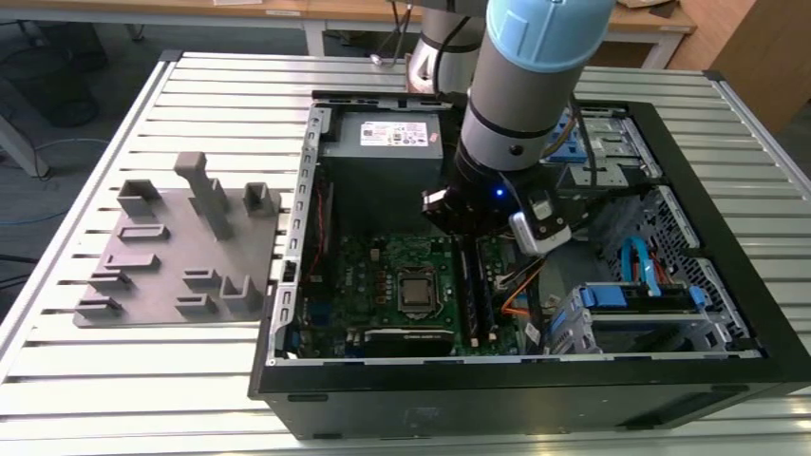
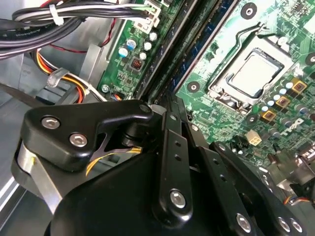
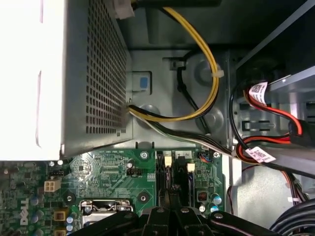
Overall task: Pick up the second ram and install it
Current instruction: 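Press down the second ram until it locks into place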
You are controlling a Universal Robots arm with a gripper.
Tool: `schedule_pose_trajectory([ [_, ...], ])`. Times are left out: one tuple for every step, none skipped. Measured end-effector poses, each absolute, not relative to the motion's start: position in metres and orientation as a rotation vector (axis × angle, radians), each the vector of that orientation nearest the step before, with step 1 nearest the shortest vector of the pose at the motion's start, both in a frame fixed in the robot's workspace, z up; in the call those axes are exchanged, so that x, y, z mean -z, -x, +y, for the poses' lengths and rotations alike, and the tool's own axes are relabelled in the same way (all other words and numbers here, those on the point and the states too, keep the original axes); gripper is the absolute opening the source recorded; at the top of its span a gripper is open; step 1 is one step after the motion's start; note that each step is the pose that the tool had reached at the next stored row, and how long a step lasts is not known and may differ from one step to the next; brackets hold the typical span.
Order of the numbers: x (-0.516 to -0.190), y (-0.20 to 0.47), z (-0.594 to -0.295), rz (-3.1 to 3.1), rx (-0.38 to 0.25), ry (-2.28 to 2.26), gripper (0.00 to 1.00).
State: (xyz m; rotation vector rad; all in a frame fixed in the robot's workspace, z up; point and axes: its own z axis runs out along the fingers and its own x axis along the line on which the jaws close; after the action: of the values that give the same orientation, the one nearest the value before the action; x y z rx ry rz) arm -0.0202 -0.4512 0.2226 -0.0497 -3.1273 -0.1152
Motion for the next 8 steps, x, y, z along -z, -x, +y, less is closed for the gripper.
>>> schedule_pose_trajectory([
  [-0.2217, 0.0203, -0.4511, -3.127, 0.114, 0.049, 0.11],
  [-0.2208, 0.0203, -0.4509, -3.127, 0.114, 0.049, 0.11],
  [-0.2200, 0.0203, -0.4507, -3.127, 0.113, 0.049, 0.11],
  [-0.2191, 0.0203, -0.4504, -3.127, 0.112, 0.049, 0.11],
  [-0.2181, 0.0203, -0.4501, -3.127, 0.113, 0.048, 0.11],
  [-0.2170, 0.0203, -0.4497, -3.127, 0.113, 0.048, 0.11],
  [-0.2164, 0.0203, -0.4495, -3.127, 0.113, 0.048, 0.11],
  [-0.2163, 0.0203, -0.4495, -3.127, 0.114, 0.048, 0.11],
])
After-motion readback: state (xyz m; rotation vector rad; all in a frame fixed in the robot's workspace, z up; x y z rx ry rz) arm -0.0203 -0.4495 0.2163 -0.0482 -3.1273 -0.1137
